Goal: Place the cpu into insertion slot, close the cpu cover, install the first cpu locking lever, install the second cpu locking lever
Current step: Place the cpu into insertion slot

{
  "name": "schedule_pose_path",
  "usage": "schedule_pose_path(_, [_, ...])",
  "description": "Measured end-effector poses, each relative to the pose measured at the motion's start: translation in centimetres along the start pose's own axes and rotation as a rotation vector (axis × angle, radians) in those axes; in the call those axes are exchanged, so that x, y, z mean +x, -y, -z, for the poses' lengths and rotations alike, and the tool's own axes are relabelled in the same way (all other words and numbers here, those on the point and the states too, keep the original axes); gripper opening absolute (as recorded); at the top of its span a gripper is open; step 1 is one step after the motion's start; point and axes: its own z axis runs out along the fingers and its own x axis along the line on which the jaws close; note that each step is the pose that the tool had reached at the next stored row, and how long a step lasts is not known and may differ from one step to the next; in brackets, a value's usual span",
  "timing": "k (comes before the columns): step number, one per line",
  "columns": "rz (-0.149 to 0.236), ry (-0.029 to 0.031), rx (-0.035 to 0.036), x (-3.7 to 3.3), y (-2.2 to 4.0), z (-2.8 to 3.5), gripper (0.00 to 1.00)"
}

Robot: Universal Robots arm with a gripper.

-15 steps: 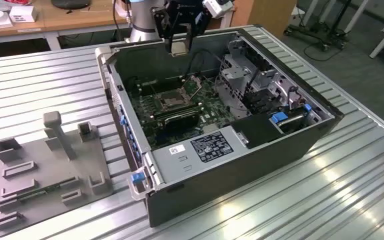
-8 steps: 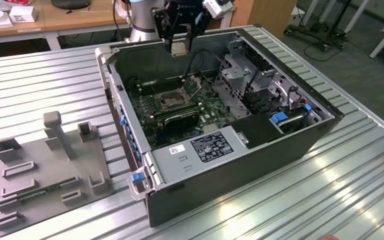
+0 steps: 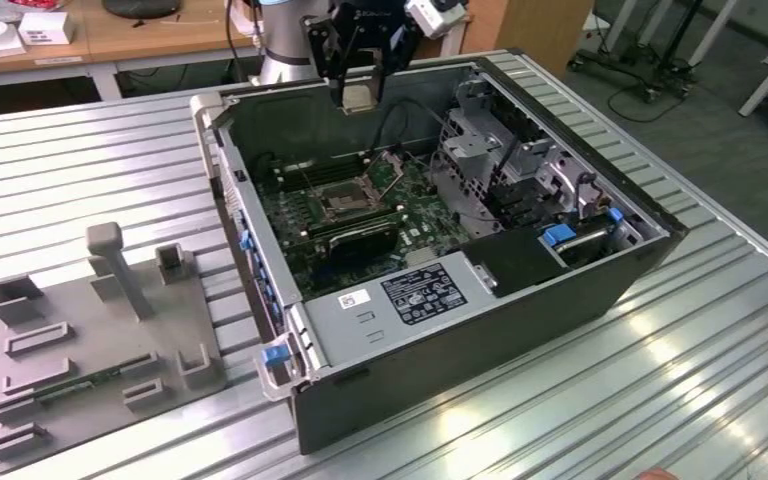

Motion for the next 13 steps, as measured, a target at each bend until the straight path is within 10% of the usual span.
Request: schedule_pose_path(13, [0.000, -0.0002, 0.0003, 0.00, 0.02, -0.23, 0.54])
